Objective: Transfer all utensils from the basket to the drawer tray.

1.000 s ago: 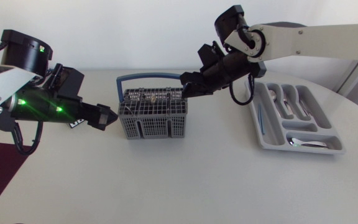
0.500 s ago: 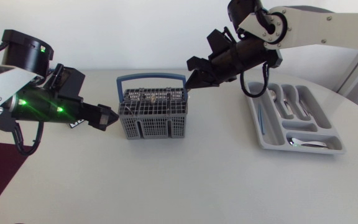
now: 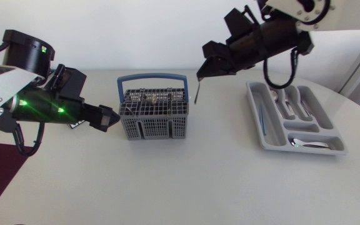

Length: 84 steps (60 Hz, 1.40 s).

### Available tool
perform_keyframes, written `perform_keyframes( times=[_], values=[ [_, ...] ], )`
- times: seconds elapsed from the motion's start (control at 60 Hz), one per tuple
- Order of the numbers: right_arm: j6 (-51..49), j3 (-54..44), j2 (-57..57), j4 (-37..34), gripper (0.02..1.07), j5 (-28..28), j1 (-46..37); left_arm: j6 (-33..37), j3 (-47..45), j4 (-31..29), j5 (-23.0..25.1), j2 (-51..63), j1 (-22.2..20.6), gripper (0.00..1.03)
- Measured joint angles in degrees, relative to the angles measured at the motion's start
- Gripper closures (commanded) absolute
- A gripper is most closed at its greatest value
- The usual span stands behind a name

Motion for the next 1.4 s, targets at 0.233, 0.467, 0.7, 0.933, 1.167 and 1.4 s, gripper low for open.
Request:
perform_keyframes(
  times=[0.233,0.467,0.7,0.933,1.167,1.4],
  values=[
    [-8.57,-6.56,-9.09,-4.61,1.00,9.49,-10.64,0.02,0.00,-0.07,0.00,0.00,0.00,0.09],
    [-18.40,-19.47,-10.45,-3.61,1.00,21.38,-21.53,0.02,0.00,-0.37,0.00,0.00,-0.37,0.09],
    [-26.25,-29.55,-10.34,7.34,0.99,30.32,-31.54,0.02,0.00,-0.44,0.00,0.00,-0.37,0.09],
    [-30.08,-30.95,-4.35,16.65,0.98,34.69,-37.40,0.02,0.00,-0.46,0.00,-0.07,-0.52,0.09],
    [-30.03,-33.07,2.73,23.19,0.75,39.26,-36.94,0.87,0.00,-0.42,0.00,-0.76,-1.40,0.09],
    [-29.07,-33.86,3.96,25.11,0.07,41.97,-34.14,5.57,0.00,-0.22,-0.17,-0.94,-1.09,0.09]
  ],
)
